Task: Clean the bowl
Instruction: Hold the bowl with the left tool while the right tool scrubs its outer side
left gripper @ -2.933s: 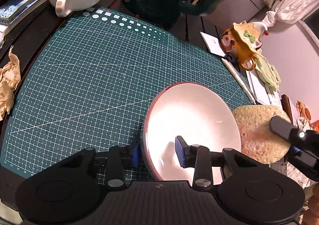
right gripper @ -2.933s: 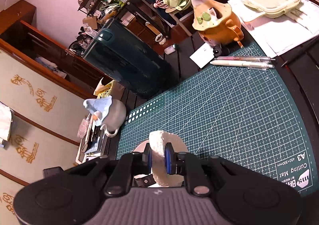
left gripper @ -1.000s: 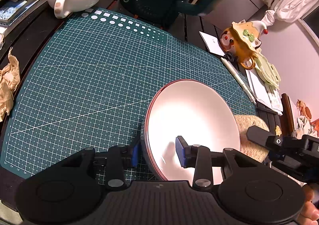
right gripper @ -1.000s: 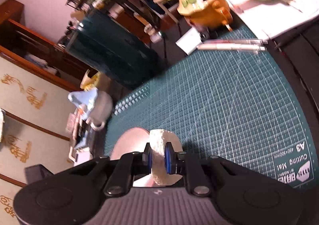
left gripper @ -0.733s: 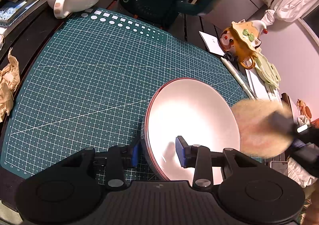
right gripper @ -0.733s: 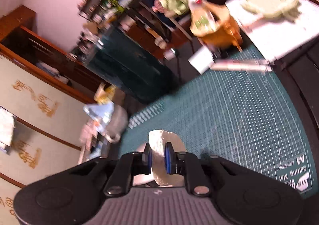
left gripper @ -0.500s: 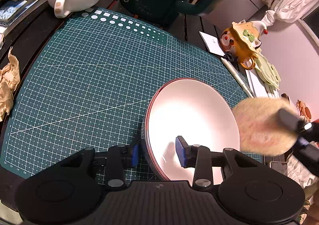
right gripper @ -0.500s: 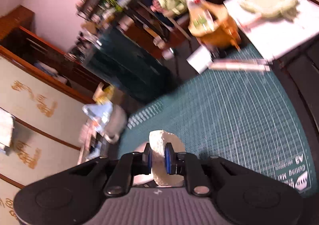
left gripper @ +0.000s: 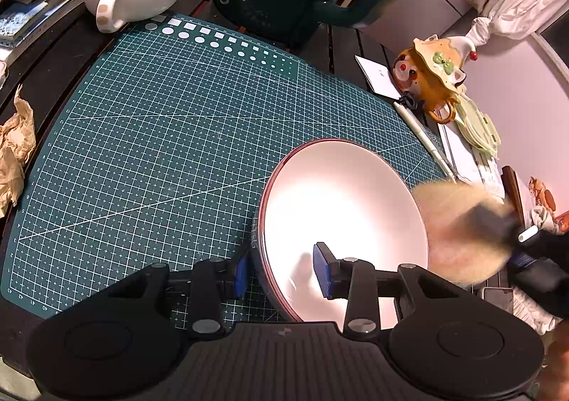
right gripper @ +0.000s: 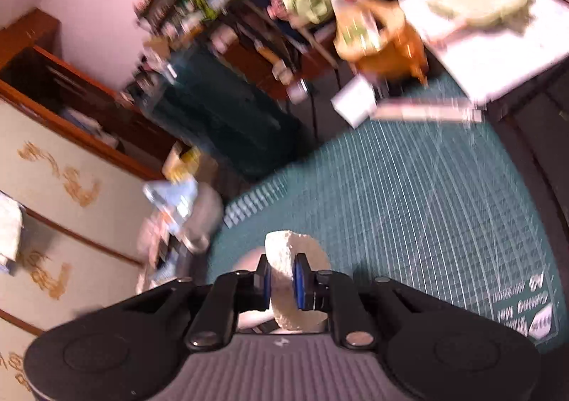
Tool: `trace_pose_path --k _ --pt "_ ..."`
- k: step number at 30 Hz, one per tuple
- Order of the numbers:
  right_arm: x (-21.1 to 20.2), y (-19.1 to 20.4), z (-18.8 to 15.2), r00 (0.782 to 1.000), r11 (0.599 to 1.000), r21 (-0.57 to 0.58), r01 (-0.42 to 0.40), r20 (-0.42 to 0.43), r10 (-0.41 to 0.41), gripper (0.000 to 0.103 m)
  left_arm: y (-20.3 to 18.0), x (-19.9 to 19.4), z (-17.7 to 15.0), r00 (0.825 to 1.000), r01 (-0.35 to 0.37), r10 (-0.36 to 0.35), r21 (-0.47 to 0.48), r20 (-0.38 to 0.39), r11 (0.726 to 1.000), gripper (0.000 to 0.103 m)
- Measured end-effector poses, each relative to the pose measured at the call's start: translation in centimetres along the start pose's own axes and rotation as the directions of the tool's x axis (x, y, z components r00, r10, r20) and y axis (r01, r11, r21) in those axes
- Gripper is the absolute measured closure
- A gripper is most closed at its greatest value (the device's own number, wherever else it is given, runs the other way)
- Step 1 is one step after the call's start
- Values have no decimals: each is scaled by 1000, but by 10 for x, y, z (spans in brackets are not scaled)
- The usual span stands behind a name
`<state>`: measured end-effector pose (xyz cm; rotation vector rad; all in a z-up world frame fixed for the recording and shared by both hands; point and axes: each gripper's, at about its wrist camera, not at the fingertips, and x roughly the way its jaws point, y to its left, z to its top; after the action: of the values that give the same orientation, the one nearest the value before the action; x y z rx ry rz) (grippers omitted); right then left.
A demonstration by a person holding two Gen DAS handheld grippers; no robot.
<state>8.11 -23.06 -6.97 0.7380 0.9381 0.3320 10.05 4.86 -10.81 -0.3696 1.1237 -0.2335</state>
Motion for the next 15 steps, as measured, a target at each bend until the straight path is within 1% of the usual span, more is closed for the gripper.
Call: trace_pose_path --k 3,4,7,8,10,12,15 --pt "-3 -4 4 1000 1000 26 17 -5 -17 91 0 0 0 1000 1 -1 -2 -1 1000 67" --pt "-15 -2 6 999 999 33 -16 33 14 91 0 0 0 1000 1 -1 -2 -1 1000 67" --pt "-24 3 9 997 999 19 -43 68 42 91 0 0 0 1000 1 -1 0 -1 1000 67" --pt "-21 3 8 998 999 14 -36 61 36 91 0 0 1 1000 0 0 1 -2 1000 67" --pt "-6 -2 4 1000 1000 18 3 12 -3 91 0 0 1 1000 1 -1 -1 -2 1000 67" --pt "-1 -5 3 1000 999 31 21 -7 -21 91 -1 0 1 1000 0 0 -3 -1 1000 67" --pt "-12 0 5 999 1000 26 -15 30 14 91 -2 0 1 1000 1 -1 -5 -2 1000 67"
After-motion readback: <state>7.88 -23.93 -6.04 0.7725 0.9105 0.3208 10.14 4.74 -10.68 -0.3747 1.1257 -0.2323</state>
